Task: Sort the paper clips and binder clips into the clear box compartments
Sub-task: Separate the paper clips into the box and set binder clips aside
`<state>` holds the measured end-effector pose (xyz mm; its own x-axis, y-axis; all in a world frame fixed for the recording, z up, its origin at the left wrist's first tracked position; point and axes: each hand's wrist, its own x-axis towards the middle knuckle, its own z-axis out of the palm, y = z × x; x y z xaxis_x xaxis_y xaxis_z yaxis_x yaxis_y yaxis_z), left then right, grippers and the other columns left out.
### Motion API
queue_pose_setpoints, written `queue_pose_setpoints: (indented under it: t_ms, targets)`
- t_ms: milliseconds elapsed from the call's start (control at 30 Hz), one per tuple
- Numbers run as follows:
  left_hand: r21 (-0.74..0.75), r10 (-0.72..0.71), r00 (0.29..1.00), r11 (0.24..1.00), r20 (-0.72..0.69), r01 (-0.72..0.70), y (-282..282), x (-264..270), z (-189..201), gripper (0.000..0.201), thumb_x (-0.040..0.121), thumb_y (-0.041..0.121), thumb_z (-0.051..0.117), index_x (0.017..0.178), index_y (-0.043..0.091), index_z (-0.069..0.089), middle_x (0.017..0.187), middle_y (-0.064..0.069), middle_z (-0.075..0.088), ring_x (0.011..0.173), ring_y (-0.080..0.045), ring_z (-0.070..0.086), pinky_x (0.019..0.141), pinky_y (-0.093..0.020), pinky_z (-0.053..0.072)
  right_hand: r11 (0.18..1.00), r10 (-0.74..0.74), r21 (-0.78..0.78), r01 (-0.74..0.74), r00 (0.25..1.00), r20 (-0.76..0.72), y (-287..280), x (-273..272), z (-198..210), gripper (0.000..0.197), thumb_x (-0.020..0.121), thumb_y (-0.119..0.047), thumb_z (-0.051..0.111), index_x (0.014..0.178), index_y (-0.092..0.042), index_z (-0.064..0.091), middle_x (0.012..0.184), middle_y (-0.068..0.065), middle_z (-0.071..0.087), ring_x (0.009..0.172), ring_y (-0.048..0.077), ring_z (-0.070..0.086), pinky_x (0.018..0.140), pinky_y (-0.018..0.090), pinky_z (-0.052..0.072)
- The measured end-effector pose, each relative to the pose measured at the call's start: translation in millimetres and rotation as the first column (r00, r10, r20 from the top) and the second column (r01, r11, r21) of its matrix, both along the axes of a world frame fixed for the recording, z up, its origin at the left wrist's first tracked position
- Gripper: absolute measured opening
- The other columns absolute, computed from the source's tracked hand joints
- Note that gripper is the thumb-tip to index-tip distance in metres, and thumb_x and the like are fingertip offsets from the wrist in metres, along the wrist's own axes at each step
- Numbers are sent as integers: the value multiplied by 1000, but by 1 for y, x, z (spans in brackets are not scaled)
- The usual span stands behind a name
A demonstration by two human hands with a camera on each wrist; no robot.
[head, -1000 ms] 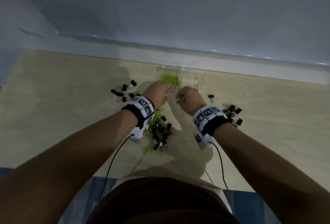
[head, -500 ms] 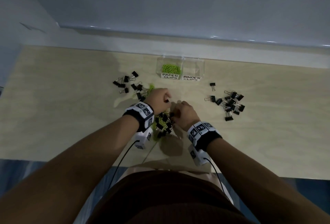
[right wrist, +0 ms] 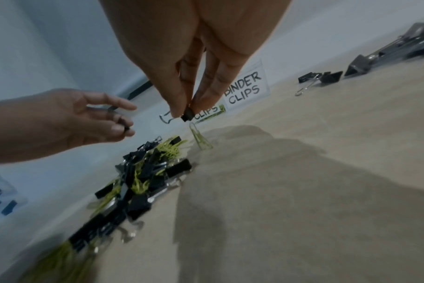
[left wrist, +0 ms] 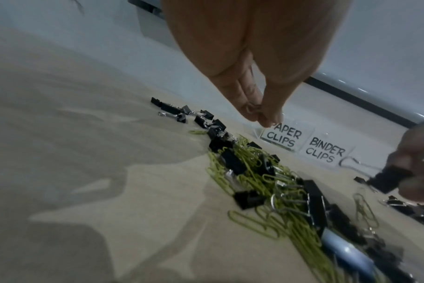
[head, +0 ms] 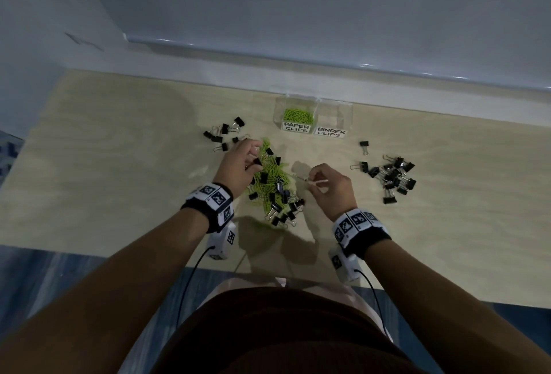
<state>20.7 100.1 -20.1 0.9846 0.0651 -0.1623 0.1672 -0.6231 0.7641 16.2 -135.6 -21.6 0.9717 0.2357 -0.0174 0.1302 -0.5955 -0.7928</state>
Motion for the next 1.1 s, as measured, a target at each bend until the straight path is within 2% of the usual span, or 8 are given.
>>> queue_pose_setpoints:
  t_ms: [233, 367, 500, 633, 700, 800, 967, 1100]
  targets:
    - [119, 85, 995, 989, 42, -89, 19, -18, -13, 42, 82, 5, 65, 120, 17, 52, 109, -7, 53, 89, -16, 56, 82, -30, 50, 973, -184, 113, 203, 970, -156, -14, 9, 10, 26, 77, 4, 67, 89, -17, 57, 83, 3, 63, 72, 11, 67, 63, 10, 50]
    - [215, 160, 986, 963, 39, -165, 48, -23, -25, 35, 83, 0, 62, 116, 10, 55, 106, -16, 53, 78, -17, 51, 81, -37, 51, 945, -326, -69, 320, 939, -110, -40, 18, 0, 18, 82, -4, 63, 95, -14, 58, 90, 4, 65, 75, 19, 66, 67, 28, 52]
    - [362, 147, 988, 919, 46, -154, 62, -26, -29, 32, 81, 1, 63, 111, 7, 58, 108, -18, 56, 94, -34, 51, 83, -40, 46, 887, -428, -227, 402, 901, -75, -68, 22, -15, 18, 81, -7, 60, 100, -9, 61, 103, 14, 62, 90, 31, 62, 79, 41, 53]
    - [466, -54, 995, 885, 88, 7, 34, -23, -15, 33, 79, 18, 70, 111, 14, 61, 115, -10, 58, 108, -35, 49, 89, -46, 43, 884, -221, -389, 261, 965, 144, -55, 10, -14, 25, 75, -11, 64, 100, -10, 63, 106, 15, 57, 96, 34, 54, 83, 47, 49]
    - [386, -192, 981, 906, 15, 171, 4, -22, -8, 33, 86, 30, 62, 117, 18, 57, 123, -2, 54, 117, -24, 45, 101, -42, 38, 894, -67, -432, 118, 989, 133, -36, -1, -9, 20, 76, -18, 65, 95, -14, 63, 103, 7, 58, 94, 26, 54, 85, 45, 48]
    - [385, -365, 929, 850, -58, 358, -34, -23, -7, 36, 91, 33, 54, 123, 15, 53, 125, -2, 49, 120, -20, 41, 105, -37, 37, 904, 81, -426, -51, 995, 53, -8, -17, -7, 14, 77, -25, 63, 87, -15, 64, 95, 2, 58, 86, 22, 54, 81, 42, 48]
    - [433, -329, 939, 835, -103, 340, -51, -22, -21, 33, 90, 21, 58, 120, 7, 53, 123, -7, 47, 118, -24, 43, 102, -35, 40, 873, 66, -468, -136, 984, -163, 19, -27, -5, 22, 81, -20, 63, 99, -6, 64, 99, 13, 56, 93, 31, 52, 82, 41, 48]
    - [382, -340, 939, 862, -52, 334, -50, -24, -23, 17, 85, 14, 63, 101, 11, 57, 111, -3, 51, 109, -23, 47, 92, -32, 43, 888, 79, -429, -168, 973, -218, 22, -27, -7, 18, 81, -14, 64, 96, -4, 63, 99, 9, 57, 94, 24, 47, 83, 32, 40]
